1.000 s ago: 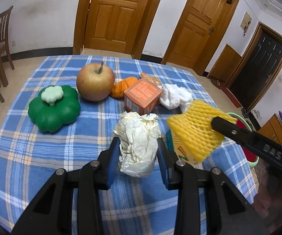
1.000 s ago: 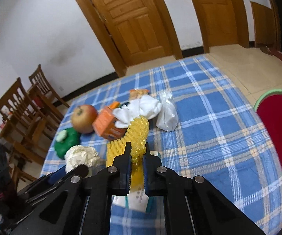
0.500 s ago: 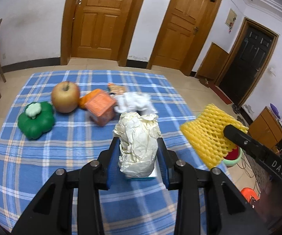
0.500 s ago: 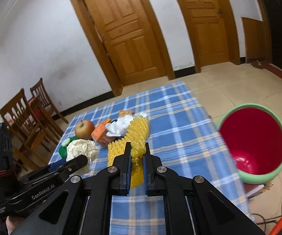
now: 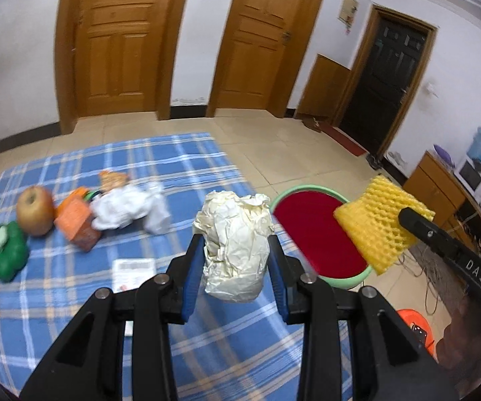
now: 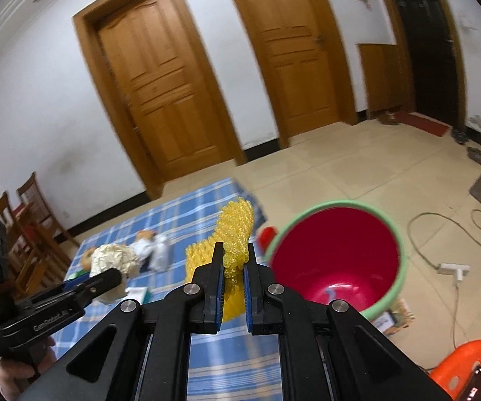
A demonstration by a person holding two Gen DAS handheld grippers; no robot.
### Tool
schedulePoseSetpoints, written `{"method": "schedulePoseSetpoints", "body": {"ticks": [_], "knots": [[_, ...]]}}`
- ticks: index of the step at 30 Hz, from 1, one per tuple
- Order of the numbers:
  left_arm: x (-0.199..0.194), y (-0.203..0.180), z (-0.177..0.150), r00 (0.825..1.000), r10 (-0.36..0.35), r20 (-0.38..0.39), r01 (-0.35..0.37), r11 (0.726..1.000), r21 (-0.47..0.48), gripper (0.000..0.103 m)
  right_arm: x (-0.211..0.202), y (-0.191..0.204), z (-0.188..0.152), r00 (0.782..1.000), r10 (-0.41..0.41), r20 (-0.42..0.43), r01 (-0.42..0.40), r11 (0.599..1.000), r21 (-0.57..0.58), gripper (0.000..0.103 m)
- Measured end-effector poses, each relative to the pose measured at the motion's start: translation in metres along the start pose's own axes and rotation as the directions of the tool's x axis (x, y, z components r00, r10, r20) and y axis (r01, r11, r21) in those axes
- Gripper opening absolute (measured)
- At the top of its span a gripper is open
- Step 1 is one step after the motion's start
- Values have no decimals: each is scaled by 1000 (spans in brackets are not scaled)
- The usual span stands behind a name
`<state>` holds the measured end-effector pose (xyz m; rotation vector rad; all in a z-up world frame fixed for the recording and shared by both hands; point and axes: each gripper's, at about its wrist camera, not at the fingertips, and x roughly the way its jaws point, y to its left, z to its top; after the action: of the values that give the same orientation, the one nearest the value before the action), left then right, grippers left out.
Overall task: Collect trash
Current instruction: 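Carry the paper with the left tool while the right tool carries the foam net over the bucket, then open the left tool to drop the paper into the bucket while the right tool drops the net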
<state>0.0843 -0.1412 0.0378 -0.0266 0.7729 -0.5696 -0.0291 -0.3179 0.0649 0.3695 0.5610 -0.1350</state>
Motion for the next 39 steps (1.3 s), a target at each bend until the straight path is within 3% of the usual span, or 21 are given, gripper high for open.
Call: {"method": "schedulePoseSetpoints", "body": {"ticks": [5,11,22,30,39], "knots": [[28,-32,6,999,-11,-40,14,998,64,37,-7,-43,-1,989,-134,54,132,990,40,9],[62,-77,1,994,-40,-98,53,990,129,37,0,-91,-3,980,-196,42,191,976,105,9],[126,-144,-9,980,-76,-184,115,970,214,37,21,-144,-21,979,-201,-31,203,959,196,9],[157,-158,-19,969,-74,-236,130,964,234,37,36,-171,-29,974,-213,-78,226,943,243,10],[163,-160,-22,967,-55,-247,119,961,252,41,45,-177,-34,971,-216,-105,237,938,254,12]]}}
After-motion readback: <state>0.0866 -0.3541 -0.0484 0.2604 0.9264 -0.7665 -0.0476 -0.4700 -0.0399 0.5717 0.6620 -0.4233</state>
